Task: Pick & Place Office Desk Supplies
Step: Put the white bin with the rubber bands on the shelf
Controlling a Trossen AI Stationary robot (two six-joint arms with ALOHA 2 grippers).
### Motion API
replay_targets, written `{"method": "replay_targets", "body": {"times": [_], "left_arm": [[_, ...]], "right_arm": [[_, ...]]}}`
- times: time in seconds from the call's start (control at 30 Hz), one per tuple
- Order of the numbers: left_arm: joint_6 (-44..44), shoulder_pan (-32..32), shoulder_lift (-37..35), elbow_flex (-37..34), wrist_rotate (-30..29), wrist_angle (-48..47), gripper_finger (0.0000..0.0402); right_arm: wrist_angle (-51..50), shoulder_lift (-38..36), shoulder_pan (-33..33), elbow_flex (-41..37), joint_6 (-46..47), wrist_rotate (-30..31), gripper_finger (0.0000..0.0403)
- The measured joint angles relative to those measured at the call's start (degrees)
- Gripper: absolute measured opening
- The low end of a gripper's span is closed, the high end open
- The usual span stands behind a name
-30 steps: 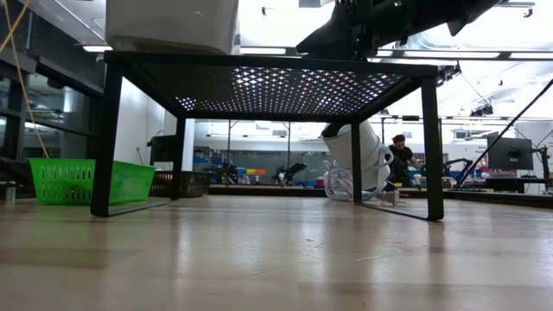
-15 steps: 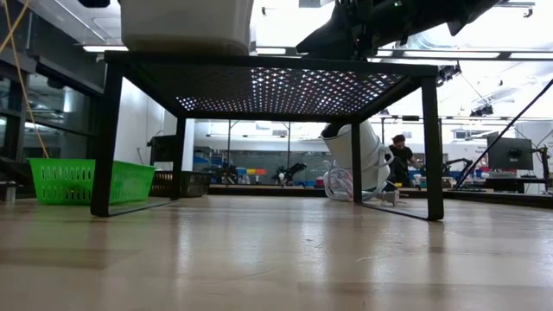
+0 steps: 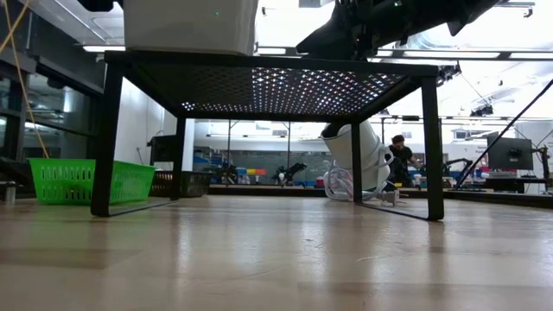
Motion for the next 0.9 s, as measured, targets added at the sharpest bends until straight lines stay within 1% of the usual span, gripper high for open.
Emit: {"method": "replay_targets", "body": {"times": [0.67, 0.77, 0.9], "left_arm": [[-0.5, 0.0, -0.2, -0.1, -0.1, -0.1, 0.0002], [-1.3, 0.0, -0.7, -0.2, -0.1, -0.6, 0.0015], [-2.4, 0.0, -1.2, -0.2, -0.1, -1.1, 0.0047]], "right_arm": [[0.0, 0.0, 0.0, 0.0, 0.0, 0.0, 0.0121], [0.0, 0.0, 0.0, 0.0, 0.0, 0.0, 0.0121], [0.0, 0.0, 0.0, 0.0, 0.0, 0.0, 0.0121]]}}
